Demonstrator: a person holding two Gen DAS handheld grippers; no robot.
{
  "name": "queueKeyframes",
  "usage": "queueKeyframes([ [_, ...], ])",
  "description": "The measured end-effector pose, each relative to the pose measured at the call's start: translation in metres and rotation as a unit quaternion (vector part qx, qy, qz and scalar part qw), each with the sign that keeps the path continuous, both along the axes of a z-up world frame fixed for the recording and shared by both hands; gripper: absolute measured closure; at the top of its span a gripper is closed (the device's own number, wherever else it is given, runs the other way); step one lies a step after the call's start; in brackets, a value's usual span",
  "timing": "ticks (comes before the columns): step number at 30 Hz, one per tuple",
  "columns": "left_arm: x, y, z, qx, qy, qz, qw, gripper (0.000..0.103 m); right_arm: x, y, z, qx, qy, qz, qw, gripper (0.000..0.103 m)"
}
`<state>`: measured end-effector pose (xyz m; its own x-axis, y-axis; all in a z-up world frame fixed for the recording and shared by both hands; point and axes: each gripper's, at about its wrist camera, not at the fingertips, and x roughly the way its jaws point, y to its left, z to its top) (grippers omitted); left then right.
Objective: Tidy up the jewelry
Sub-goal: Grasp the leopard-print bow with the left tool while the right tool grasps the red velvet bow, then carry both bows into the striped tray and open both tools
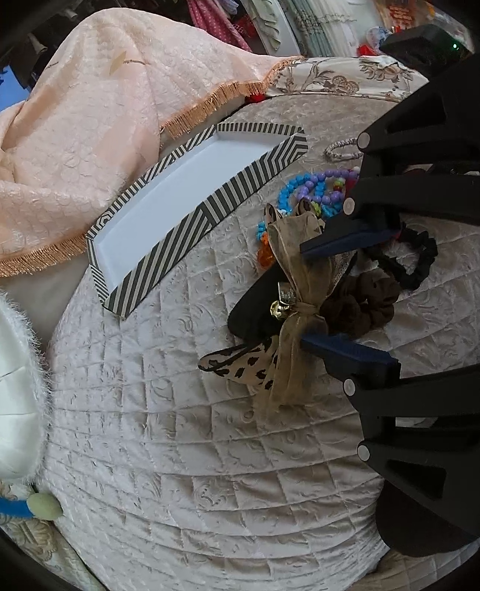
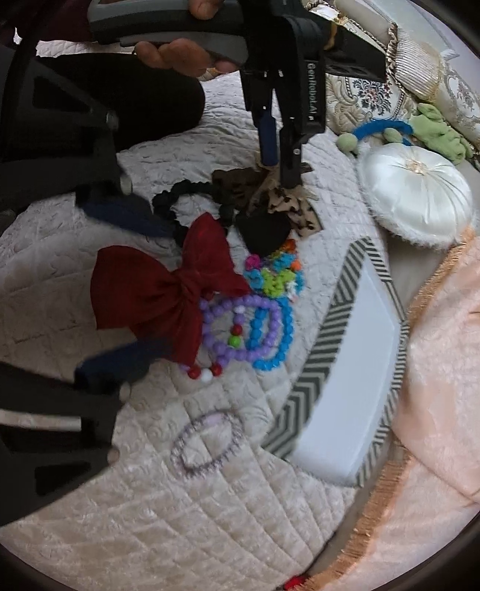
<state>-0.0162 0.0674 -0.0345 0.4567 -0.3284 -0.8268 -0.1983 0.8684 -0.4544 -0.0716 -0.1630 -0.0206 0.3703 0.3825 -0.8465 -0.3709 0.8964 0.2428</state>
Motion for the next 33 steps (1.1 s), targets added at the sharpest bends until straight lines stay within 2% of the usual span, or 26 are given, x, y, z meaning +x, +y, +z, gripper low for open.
queueKeyframes([
  [2,-0.001,-0.002,-0.001,0.005,-0.006,-0.005,1.0,0.083,0.001,0.0,-0.008,0.0,0.007,0.0,1.0,0.066],
  [3,-0.001,-0.002,-0.001,0.006,-0.01,-0.006,0.9999,0.088,0.0,0.0,-0.01,-0.001,0.005,0.0,1.0,0.076],
  [4,-0.002,-0.001,-0.001,0.007,-0.014,-0.005,0.9999,0.099,-0.001,-0.001,-0.012,-0.003,0.0,0.001,1.0,0.081],
  [5,-0.002,0.001,-0.002,0.003,-0.016,-0.003,0.9999,0.103,-0.002,-0.002,-0.012,-0.003,-0.003,0.0,1.0,0.088],
  [9,-0.006,0.009,0.003,-0.019,-0.027,0.001,0.9994,0.103,-0.006,-0.009,-0.004,0.016,-0.013,-0.006,1.0,0.096],
  [13,-0.014,0.015,0.022,-0.019,-0.05,0.002,0.9986,0.103,-0.01,-0.016,0.014,0.035,-0.03,-0.015,0.999,0.096],
  [23,-0.023,0.02,0.067,-0.015,-0.099,0.0,0.9949,0.103,-0.013,-0.024,0.044,0.047,-0.064,-0.029,0.996,0.096],
  [33,0.01,-0.001,0.102,0.009,-0.136,-0.028,0.9902,0.103,0.019,-0.038,0.064,0.037,-0.089,-0.06,0.994,0.096],
])
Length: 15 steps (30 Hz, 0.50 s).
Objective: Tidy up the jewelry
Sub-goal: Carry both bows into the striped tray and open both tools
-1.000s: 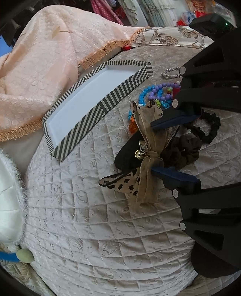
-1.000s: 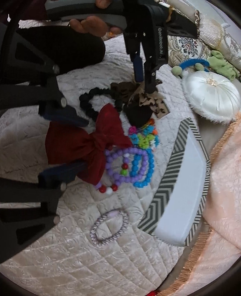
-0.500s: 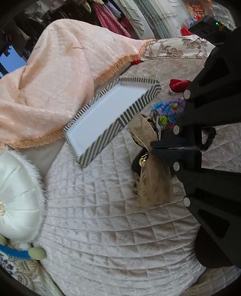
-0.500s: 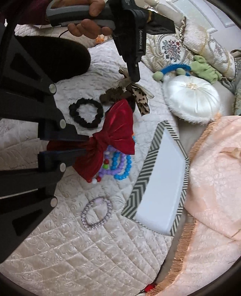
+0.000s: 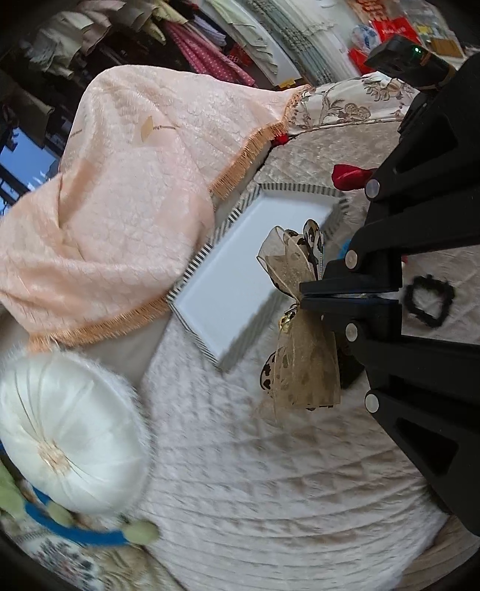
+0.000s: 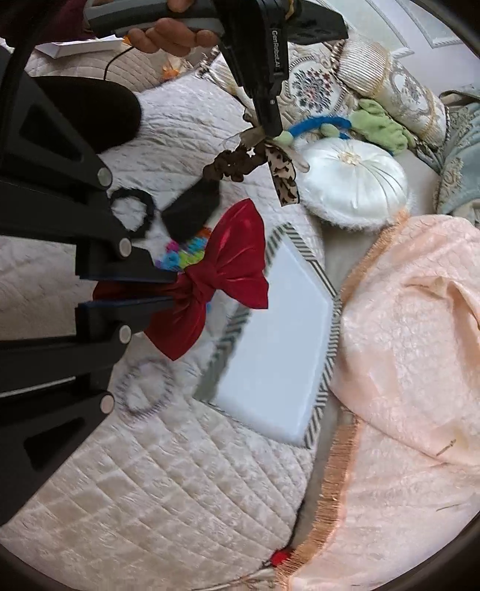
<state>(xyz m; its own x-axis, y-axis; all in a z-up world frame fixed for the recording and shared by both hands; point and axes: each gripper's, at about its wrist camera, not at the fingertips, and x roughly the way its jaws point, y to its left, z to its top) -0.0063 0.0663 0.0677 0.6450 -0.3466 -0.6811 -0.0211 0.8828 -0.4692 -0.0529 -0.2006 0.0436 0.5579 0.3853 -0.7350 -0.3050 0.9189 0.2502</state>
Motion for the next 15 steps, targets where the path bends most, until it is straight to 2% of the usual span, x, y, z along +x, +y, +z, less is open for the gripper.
queueKeyframes([
  [8,0.081,-0.011,-0.002,-0.003,-0.012,-0.022,0.9997,0.103,0.064,-0.009,-0.001,-0.011,-0.001,-0.038,0.999,0.096],
  [12,0.127,-0.017,-0.016,-0.005,-0.006,-0.029,0.9996,0.103,0.102,-0.012,-0.019,-0.014,0.018,-0.049,0.999,0.096],
  [15,0.157,-0.022,-0.033,0.011,0.007,-0.028,0.9995,0.103,0.123,-0.014,-0.037,-0.017,0.034,-0.056,0.998,0.096],
])
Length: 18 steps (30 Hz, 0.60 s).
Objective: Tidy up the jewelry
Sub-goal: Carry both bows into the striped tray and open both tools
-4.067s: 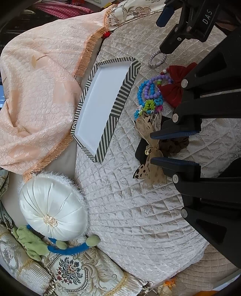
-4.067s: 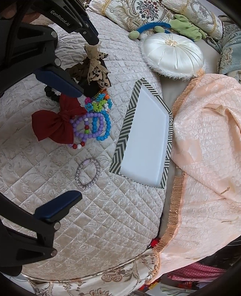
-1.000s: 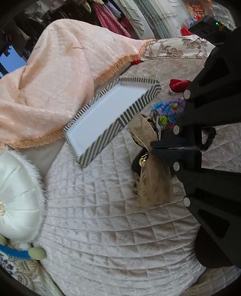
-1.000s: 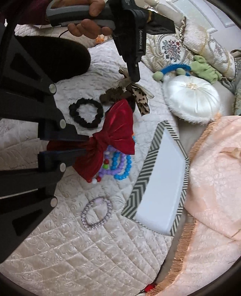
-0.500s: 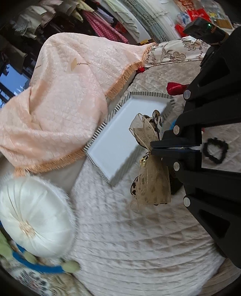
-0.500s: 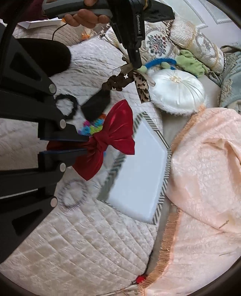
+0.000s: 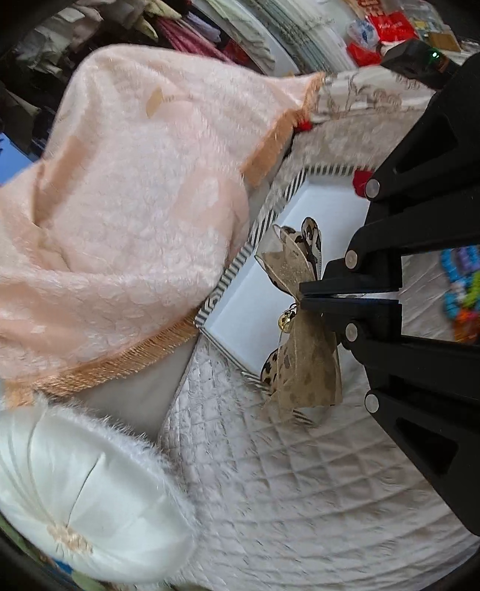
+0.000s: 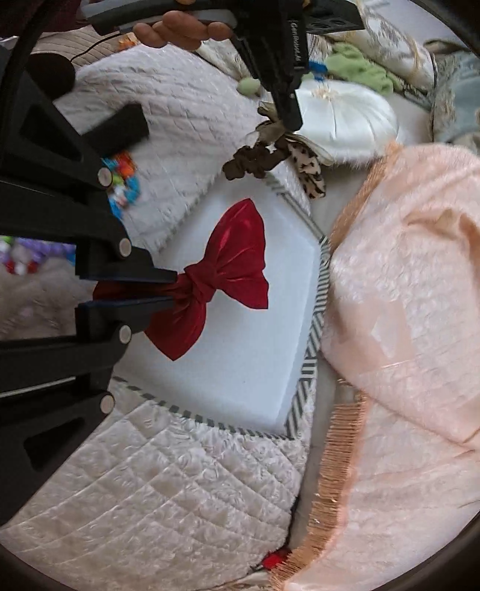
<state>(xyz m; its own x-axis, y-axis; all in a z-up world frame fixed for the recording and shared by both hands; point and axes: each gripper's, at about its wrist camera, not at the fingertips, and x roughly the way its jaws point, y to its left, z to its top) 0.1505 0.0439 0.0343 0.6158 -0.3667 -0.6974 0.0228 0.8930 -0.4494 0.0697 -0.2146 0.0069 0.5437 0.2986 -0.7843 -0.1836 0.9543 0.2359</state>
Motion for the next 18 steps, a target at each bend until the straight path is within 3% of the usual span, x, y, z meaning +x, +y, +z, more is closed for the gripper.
queueKeyframes([
  [4,0.026,-0.005,-0.034,0.046,0.036,0.006,0.9983,0.103,0.024,-0.004,-0.028,-0.003,0.033,0.0,0.999,0.096],
  [8,0.027,-0.005,-0.06,0.079,0.073,0.008,0.9942,0.103,0.028,-0.006,-0.043,-0.014,0.056,0.015,0.998,0.096],
  [14,-0.002,-0.011,-0.066,0.105,0.087,-0.006,0.9906,0.103,0.022,-0.017,-0.042,-0.054,0.069,0.04,0.995,0.096],
  [18,-0.021,-0.014,-0.064,0.099,0.101,-0.012,0.9899,0.103,0.016,-0.029,-0.041,-0.061,0.081,0.057,0.993,0.096],
])
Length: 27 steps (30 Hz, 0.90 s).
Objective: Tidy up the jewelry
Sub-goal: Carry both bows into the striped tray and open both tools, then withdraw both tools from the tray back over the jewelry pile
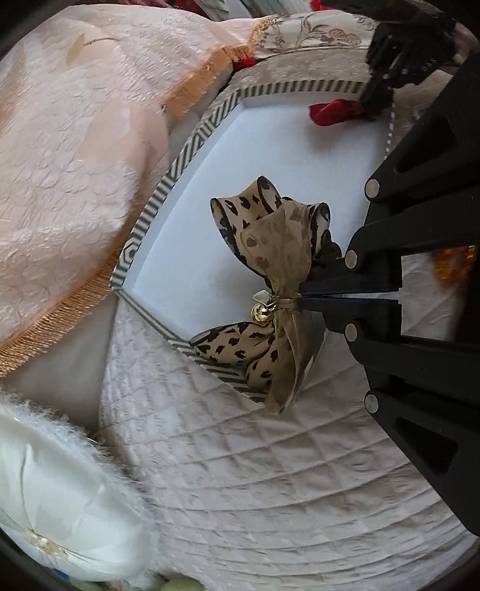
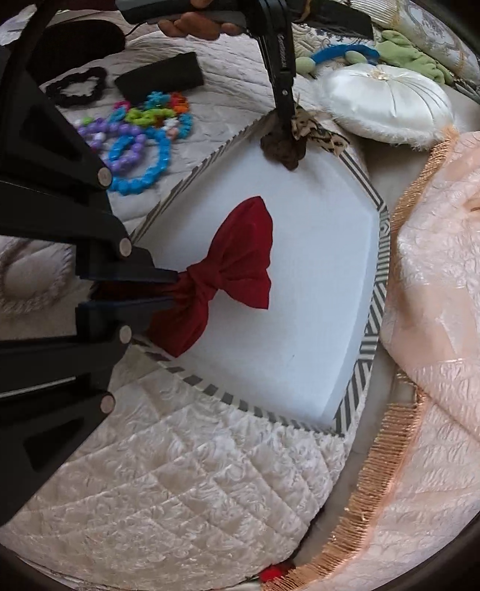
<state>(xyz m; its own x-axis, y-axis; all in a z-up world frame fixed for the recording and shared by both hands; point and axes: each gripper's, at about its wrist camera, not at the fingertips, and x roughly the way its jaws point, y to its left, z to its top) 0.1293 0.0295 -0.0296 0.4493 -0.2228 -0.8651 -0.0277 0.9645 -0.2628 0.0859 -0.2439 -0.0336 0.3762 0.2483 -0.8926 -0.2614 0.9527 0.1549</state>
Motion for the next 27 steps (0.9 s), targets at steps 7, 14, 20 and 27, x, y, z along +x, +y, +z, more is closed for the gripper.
queueKeyframes([
  [7,-0.025,-0.005,0.008,-0.003,-0.012,0.007,0.9999,0.103,-0.007,-0.005,0.004,-0.011,0.002,0.003,1.0,0.089],
  [14,-0.035,-0.003,0.025,0.009,-0.047,0.023,0.9986,0.081,-0.019,0.007,0.017,0.024,-0.027,-0.024,0.999,0.055],
  [20,-0.059,-0.004,0.041,0.033,-0.075,0.034,0.9961,0.081,-0.045,0.006,0.042,0.052,-0.071,-0.065,0.994,0.05],
  [27,-0.096,-0.007,0.062,0.047,-0.109,0.026,0.9925,0.081,-0.084,0.008,0.072,0.05,-0.112,-0.088,0.989,0.045],
])
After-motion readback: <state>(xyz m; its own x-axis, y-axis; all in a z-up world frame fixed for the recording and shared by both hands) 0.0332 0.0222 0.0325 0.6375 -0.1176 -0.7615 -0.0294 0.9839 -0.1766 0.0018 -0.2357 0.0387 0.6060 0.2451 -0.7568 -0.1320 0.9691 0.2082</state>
